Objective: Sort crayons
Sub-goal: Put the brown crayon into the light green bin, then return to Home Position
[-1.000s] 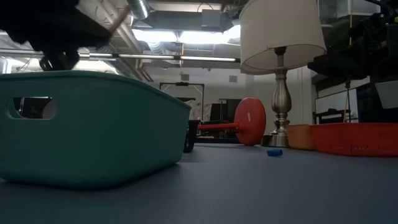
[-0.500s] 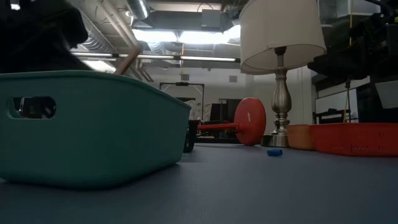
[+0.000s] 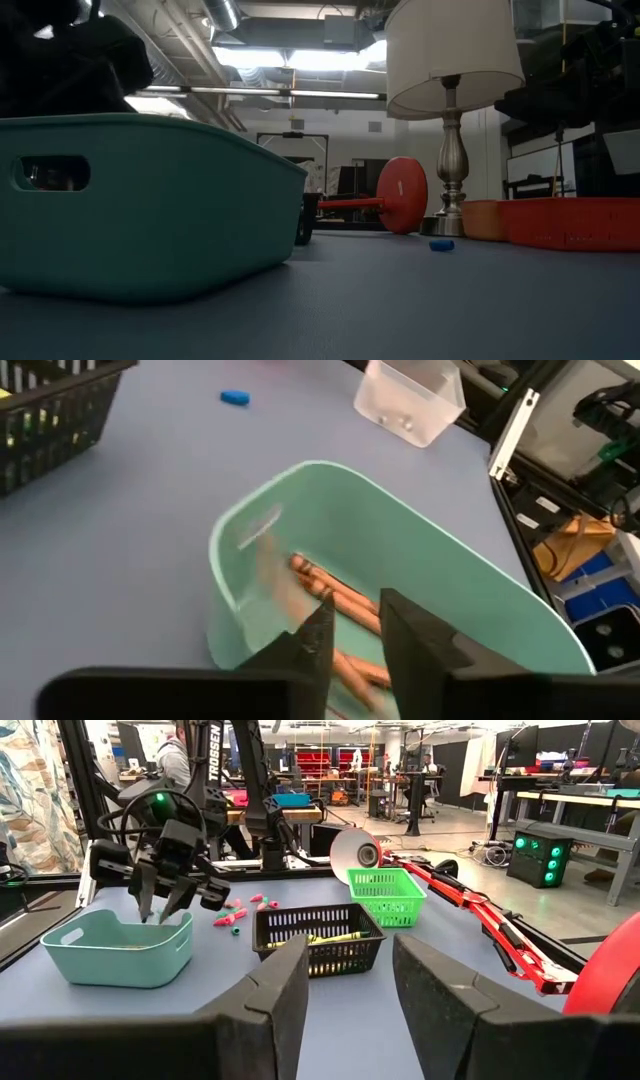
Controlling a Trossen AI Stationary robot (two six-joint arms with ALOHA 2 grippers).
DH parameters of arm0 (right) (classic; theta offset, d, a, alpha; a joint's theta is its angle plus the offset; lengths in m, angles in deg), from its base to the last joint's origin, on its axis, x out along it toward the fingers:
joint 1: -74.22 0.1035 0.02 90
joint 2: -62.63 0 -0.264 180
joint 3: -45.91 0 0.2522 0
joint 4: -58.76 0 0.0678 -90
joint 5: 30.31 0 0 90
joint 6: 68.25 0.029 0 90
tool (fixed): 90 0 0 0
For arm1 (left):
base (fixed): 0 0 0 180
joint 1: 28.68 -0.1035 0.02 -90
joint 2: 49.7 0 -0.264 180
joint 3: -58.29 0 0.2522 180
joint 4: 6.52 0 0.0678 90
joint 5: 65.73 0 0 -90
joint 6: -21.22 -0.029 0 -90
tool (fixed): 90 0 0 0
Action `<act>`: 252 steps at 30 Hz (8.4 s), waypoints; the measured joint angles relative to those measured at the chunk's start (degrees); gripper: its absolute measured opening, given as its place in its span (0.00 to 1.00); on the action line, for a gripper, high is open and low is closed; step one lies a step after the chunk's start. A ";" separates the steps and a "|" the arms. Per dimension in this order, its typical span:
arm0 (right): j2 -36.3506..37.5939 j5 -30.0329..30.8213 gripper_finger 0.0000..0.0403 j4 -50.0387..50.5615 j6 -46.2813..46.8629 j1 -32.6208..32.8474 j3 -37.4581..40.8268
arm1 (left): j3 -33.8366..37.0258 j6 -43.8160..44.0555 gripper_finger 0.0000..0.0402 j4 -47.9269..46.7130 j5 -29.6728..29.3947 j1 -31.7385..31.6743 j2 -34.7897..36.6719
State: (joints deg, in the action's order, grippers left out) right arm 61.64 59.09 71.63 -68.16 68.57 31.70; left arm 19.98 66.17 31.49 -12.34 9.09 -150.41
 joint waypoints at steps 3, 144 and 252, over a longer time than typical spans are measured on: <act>0.00 0.00 0.37 0.00 0.02 0.02 0.00 | 0.00 -0.01 0.23 -0.03 0.30 -0.94 0.00; 0.02 0.00 0.37 0.00 0.01 0.01 0.00 | -15.67 8.23 0.02 -50.36 11.08 -3.62 25.57; 0.01 0.00 0.37 -0.01 0.01 0.02 0.00 | 24.08 -49.08 0.00 -49.16 23.72 -34.15 100.54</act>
State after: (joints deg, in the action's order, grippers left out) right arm 61.64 59.09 71.63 -68.15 68.58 31.70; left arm 44.06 17.09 -17.66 11.38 -25.06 -49.86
